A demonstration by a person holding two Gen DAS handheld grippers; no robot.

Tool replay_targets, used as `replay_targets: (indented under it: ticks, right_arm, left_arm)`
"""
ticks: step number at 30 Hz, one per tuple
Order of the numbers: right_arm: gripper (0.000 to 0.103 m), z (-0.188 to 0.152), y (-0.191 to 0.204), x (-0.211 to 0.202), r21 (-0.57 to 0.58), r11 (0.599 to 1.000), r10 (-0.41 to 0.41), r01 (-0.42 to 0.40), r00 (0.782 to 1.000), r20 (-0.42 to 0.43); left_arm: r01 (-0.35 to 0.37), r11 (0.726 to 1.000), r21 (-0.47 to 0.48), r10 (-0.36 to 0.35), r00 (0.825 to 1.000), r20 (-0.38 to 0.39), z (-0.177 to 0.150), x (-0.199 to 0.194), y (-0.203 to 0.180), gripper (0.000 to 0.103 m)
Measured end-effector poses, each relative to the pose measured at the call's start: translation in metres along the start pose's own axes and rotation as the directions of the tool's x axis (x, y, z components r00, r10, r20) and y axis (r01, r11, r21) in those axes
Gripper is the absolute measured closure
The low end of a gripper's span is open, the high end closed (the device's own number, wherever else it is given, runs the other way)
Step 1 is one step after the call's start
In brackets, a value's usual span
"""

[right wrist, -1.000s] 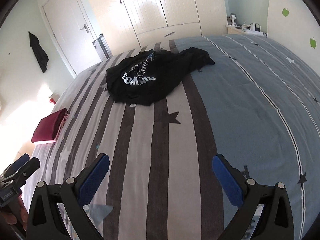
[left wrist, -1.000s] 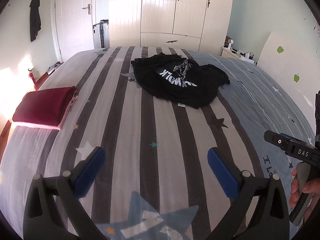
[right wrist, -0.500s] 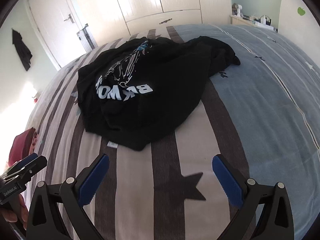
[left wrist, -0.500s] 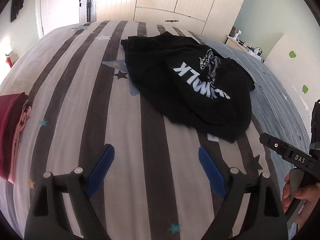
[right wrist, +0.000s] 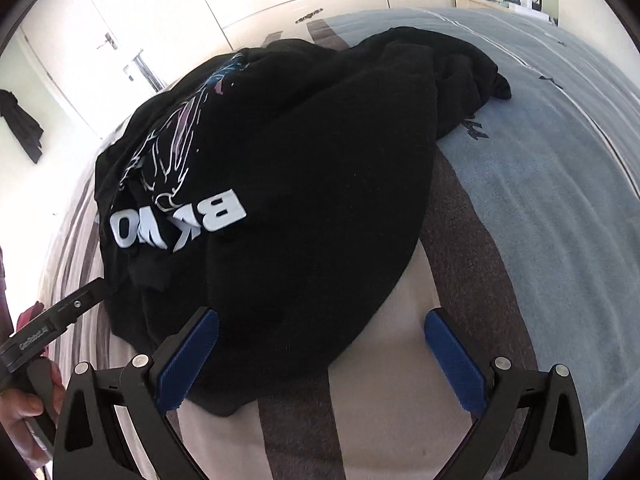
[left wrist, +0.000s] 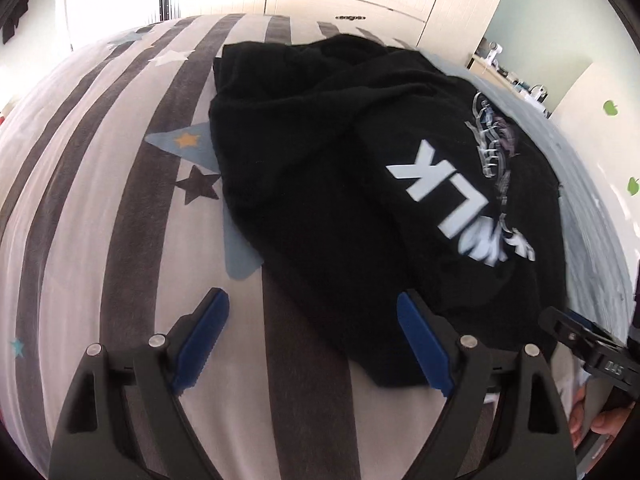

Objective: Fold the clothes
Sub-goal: 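Move both grippers toward the crumpled black T-shirt on the bed, then grasp the black T-shirt edge with the left gripper while the right gripper grasps another edge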

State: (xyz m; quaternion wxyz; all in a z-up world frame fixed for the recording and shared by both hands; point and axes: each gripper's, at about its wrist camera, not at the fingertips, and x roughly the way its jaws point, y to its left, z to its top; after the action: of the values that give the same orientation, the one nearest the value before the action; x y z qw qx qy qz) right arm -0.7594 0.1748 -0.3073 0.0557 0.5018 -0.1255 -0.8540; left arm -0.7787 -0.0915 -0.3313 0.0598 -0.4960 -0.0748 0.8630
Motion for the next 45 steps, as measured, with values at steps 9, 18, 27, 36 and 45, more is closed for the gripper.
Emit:
replay_targets:
  ticks: [9,18,27,36,45]
  right_arm:
    - [0.015,0.008,0.018,0.005,-0.037,0.997,0.072,-0.072,0.997,0.010]
    - [0.095,0.000,-0.001,-0.044,-0.005,0.985,0.173,-0.172,0.984,0.032]
    - [0.097,-0.103,-0.033,-0.177,-0.020,0.965,0.261,-0.261,0.965,-0.011]
    - [0.097,-0.290,-0.036,-0.240,-0.009,0.987,0.153,-0.162,0.947,-0.283]
    - [0.085,-0.316,-0.025,-0.248,-0.020,0.993,0.109,-0.119,0.953,-0.281]
  left_arm:
    - [-0.049,0.994,0.095,0.049,0.999,0.005,0.008,0.013,-0.019,0.076]
    - [0.089,0.984,0.152,-0.102,0.992,0.076,-0.026,-0.074,-0.016,0.098]
    - [0.169,0.980,0.104,-0.169,0.986,-0.011,-0.206,-0.224,-0.011,0.098]
    - [0.078,0.995,-0.067,-0.092,0.967,-0.239,-0.406,-0.277,-0.014,0.098]
    - [0.013,0.963,-0.269,-0.065,0.980,-0.188,-0.418,-0.301,0.033,0.066]
